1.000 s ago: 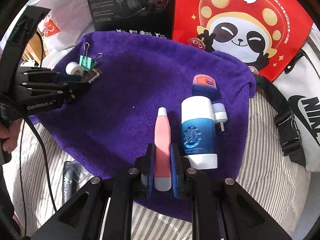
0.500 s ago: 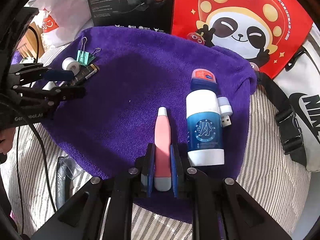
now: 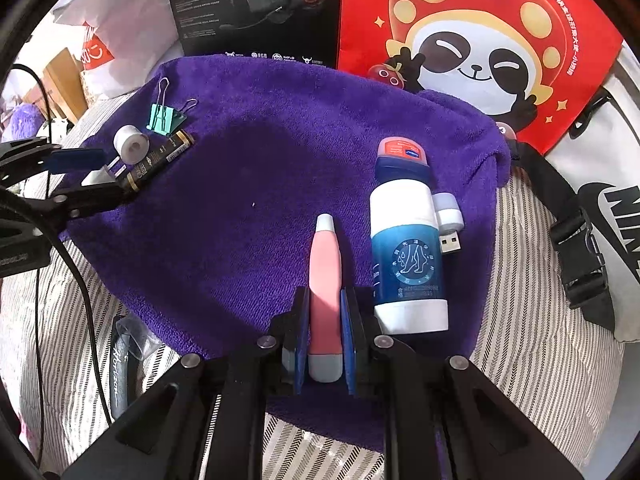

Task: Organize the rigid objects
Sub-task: 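Open both tools to release the black and pink tubes on the towel, then grasp the black Horizon tube lying on the bed with the left tool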

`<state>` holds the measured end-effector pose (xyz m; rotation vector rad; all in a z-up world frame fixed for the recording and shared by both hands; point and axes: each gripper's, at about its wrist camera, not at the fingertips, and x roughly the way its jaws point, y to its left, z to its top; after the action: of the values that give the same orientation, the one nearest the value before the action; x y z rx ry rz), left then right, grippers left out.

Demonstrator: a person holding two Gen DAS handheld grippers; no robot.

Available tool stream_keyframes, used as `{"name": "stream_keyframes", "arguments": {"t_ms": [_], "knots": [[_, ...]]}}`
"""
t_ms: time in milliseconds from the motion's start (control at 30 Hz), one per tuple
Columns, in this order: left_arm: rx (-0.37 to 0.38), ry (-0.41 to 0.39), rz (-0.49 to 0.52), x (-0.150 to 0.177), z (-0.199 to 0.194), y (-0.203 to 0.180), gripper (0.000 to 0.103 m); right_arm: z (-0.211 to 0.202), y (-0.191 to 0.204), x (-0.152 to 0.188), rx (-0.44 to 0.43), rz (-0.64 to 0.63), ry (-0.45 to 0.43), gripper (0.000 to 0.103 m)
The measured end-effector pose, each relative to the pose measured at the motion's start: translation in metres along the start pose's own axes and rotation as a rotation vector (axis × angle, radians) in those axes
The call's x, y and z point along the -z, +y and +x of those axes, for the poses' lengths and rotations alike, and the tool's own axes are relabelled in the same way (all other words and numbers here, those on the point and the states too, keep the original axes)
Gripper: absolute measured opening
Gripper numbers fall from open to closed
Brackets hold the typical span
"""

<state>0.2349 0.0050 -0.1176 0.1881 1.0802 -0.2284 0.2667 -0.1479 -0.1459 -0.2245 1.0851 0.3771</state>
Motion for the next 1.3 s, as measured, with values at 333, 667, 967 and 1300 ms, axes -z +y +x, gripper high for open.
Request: {"name": "stream_keyframes", "arguments": {"t_ms": [333, 667, 967, 1300], "knots": [[-0.012, -0.023, -0.024, 0.015, -0.027, 0.025, 0.053, -0.001, -0.001, 0.003, -0.01, 0.006, 0.001, 0.022], [0.004, -0.033, -0.076, 0.05, -0.052, 0.027, 0.053, -0.035, 0.001, 0.022, -0.013, 0.047, -0.044, 0.039], [0.042, 0.008, -0.101, 0.081, -0.043, 0.006, 0.053, -0.086, 0.007, 0.052, 0.013, 0.056, -0.1, 0.04], [0.131, 0.048, -0.15, 0.087, -0.017, -0.029, 0.053, -0.119, -0.011, 0.101, 0.037, 0.143, -0.118, 0.041]]}}
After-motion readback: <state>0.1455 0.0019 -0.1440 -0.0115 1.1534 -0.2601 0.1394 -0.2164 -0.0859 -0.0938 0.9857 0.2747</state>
